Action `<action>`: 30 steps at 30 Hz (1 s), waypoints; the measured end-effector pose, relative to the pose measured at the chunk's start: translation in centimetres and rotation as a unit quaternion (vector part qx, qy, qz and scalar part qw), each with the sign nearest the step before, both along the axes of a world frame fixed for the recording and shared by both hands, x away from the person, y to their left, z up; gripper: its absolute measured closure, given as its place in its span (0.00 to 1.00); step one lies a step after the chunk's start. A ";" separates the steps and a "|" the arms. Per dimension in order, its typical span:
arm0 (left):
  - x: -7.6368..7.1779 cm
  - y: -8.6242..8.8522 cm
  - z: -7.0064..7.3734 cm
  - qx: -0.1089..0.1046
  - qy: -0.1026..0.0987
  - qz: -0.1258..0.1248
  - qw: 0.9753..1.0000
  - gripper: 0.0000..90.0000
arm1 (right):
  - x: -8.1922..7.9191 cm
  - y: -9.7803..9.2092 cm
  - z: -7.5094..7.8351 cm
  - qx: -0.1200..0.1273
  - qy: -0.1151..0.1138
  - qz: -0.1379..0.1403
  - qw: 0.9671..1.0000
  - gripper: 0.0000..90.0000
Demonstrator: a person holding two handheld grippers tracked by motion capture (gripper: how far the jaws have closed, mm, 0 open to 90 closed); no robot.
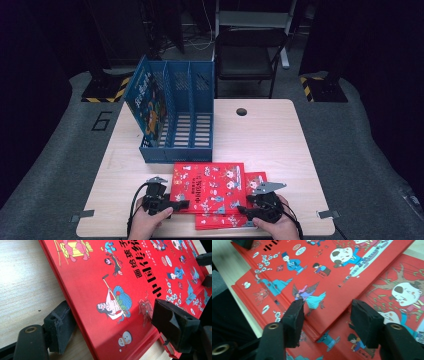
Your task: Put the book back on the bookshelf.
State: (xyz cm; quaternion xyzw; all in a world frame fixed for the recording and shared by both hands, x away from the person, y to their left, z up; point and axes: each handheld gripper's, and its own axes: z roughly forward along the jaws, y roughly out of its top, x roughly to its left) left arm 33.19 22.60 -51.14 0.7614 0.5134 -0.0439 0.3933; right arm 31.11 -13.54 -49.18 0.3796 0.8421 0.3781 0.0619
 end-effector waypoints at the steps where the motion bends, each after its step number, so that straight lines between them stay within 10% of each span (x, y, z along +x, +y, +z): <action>1: 0.0 0.0 0.0 0.000 0.000 0.000 1.000 0.24 | 0.0 0.0 0.0 -0.004 -0.004 0.002 1.000 0.48; 30: -0.7 1.5 3.5 -0.045 -0.016 0.009 0.999 0.46 | 0.0 0.2 0.0 0.018 -0.001 -0.002 1.000 0.40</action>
